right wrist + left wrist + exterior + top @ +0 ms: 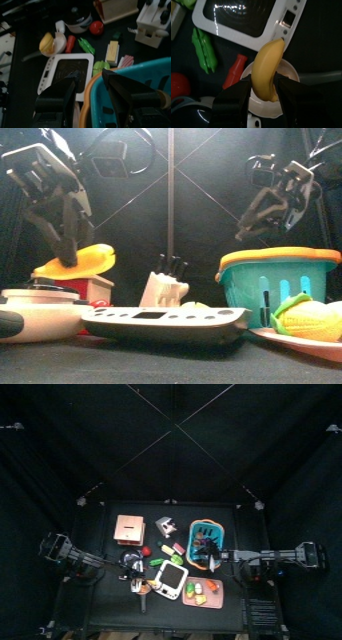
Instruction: Hand over banana
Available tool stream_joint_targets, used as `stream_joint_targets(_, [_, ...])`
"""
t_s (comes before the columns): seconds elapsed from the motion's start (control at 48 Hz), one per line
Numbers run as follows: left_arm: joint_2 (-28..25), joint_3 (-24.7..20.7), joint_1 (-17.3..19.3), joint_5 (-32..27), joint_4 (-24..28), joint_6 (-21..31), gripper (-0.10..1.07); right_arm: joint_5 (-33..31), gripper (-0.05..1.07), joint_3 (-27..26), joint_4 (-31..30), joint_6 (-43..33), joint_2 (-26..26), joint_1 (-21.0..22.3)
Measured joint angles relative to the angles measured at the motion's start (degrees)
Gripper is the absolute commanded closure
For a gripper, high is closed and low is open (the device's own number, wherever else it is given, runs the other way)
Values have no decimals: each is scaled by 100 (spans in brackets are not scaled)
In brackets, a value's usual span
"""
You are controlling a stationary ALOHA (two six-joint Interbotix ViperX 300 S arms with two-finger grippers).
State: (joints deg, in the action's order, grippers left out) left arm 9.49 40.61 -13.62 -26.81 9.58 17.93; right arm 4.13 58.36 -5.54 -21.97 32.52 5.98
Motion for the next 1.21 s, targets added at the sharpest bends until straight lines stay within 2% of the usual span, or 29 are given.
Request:
stream_joint_targets(0.146, [9, -105, 158, 580, 193, -9, 35, 0, 23, -308, 88, -9, -53, -185])
stream_joint_targets(0.458, [-193, -255, 896, 2241, 396, -26, 35, 9, 21, -598, 580, -9, -448, -738])
stream_joint_targets(0.688, [-642, -501, 1336, 3234, 396, -26, 35, 18, 9, -598, 800, 0, -466, -738])
stream_joint_targets(0.854, [-932, -800, 1389, 3577, 404, -35, 35, 53, 1, -598, 571, 0, -466, -729])
stream_joint_targets(1.208, [-1283, -1239, 1441, 3727, 404, -44, 35, 53, 3, -598, 483, -9, -659, -615])
